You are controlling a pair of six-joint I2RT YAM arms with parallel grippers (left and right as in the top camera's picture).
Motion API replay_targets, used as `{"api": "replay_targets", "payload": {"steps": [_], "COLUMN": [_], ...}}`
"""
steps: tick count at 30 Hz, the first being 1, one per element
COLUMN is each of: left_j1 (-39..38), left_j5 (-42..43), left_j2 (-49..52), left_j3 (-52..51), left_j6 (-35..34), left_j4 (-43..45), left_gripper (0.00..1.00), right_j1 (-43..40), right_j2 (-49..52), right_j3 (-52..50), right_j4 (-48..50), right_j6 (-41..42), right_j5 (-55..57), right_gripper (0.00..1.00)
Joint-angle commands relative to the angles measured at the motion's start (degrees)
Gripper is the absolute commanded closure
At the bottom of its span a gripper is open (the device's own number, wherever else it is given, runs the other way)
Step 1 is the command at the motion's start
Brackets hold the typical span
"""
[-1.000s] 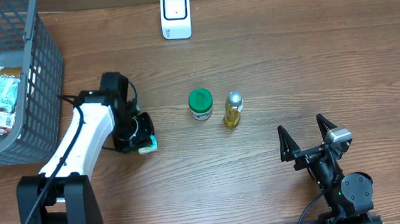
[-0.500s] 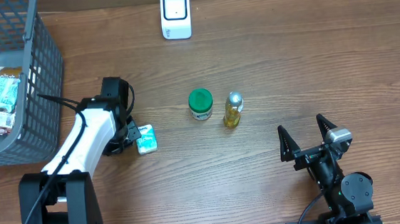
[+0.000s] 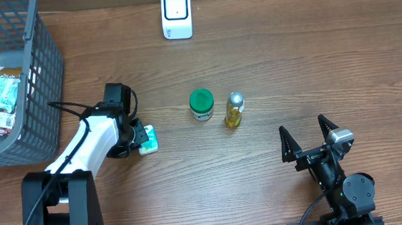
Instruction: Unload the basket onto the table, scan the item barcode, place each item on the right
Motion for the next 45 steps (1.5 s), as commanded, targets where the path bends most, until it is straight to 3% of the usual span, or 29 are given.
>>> {"api": "replay_targets", "payload": {"steps": [1, 11, 45], "left_j1": [0.2, -0.3, -7.3], "left_j5": [3.3, 10.8, 11.9], "left_j2": [-0.2, -0.2, -0.2], "left_j3": [-0.7, -0.7, -0.7], "left_j6": [2.0, 2.8, 3.1], "left_j4": [1.0, 4.6, 9.6], "left_gripper": [0.96, 0.96, 0.94], "right_j1": [-0.2, -0.2, -0.2], "right_j2": [-0.7, -0.7, -0.7], "right_j3": [-0.6, -0.6, -0.6], "right_j4": [0.1, 0.1, 0.1], "right_j6": [-0.2, -0.2, -0.2], "right_j5": [0.5, 0.5, 0.5], "right_gripper": [0.0, 0.0, 0.0]}}
